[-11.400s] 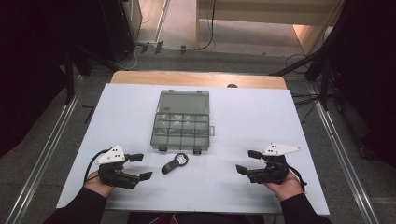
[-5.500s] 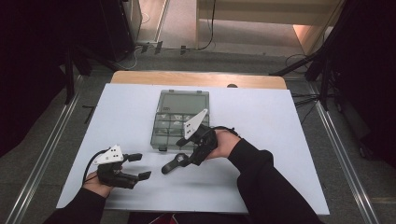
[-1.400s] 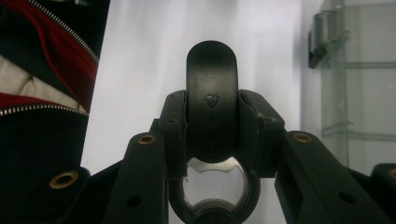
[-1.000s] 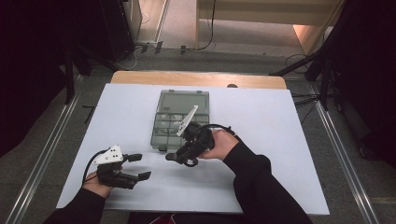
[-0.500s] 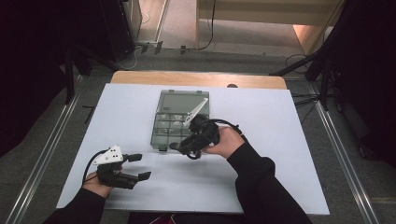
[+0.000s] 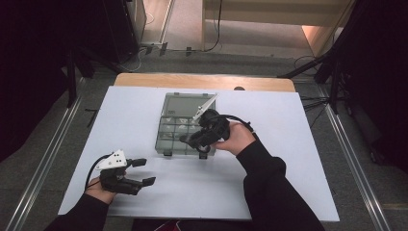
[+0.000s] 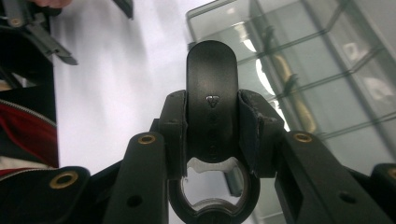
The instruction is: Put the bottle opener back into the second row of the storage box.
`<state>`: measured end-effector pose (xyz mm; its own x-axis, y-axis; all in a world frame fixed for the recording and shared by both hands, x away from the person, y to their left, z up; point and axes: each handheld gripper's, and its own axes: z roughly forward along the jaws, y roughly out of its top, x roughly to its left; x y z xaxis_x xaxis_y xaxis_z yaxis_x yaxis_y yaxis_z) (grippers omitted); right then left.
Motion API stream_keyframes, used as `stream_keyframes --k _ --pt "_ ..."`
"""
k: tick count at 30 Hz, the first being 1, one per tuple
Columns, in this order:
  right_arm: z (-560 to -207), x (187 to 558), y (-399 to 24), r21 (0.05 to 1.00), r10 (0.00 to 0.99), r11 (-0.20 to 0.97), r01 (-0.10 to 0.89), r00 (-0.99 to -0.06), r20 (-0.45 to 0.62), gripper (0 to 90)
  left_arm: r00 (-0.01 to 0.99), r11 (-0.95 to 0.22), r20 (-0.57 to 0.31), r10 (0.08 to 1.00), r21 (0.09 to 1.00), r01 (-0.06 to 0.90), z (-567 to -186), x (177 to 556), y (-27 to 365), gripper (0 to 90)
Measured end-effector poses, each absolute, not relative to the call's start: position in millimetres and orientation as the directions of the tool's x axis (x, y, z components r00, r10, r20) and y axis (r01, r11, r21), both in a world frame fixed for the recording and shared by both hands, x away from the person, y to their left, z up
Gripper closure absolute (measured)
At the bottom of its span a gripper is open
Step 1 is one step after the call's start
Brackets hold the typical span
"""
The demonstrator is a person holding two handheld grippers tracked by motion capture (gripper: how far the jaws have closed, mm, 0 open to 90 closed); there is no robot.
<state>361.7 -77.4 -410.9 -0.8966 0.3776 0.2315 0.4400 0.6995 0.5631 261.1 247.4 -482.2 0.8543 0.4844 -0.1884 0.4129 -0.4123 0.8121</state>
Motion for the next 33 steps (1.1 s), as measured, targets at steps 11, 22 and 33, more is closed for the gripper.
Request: stream_keyframes --k 11,22,33 --pt "-414.1 374.7 -74.5 0.568 0.388 0.705 0.425 -0.901 0.192 66.5 0.855 -0.411 -0.189 0.483 0.813 0.412 -482.3 260.9 247.3 21.0" --pt "-423.2 385.2 -64.8 0.57 0.384 0.719 0.397 -0.911 0.15 66.5 0.856 -0.412 -0.191 0.481 0.812 0.413 -482.3 260.8 247.2 21.0" --pt "-436.8 385.5 -52.1 0.554 0.315 0.774 0.307 -0.945 0.084 66.2 0.855 -0.41 -0.191 0.482 0.813 0.413 -482.2 260.6 247.5 21.0"
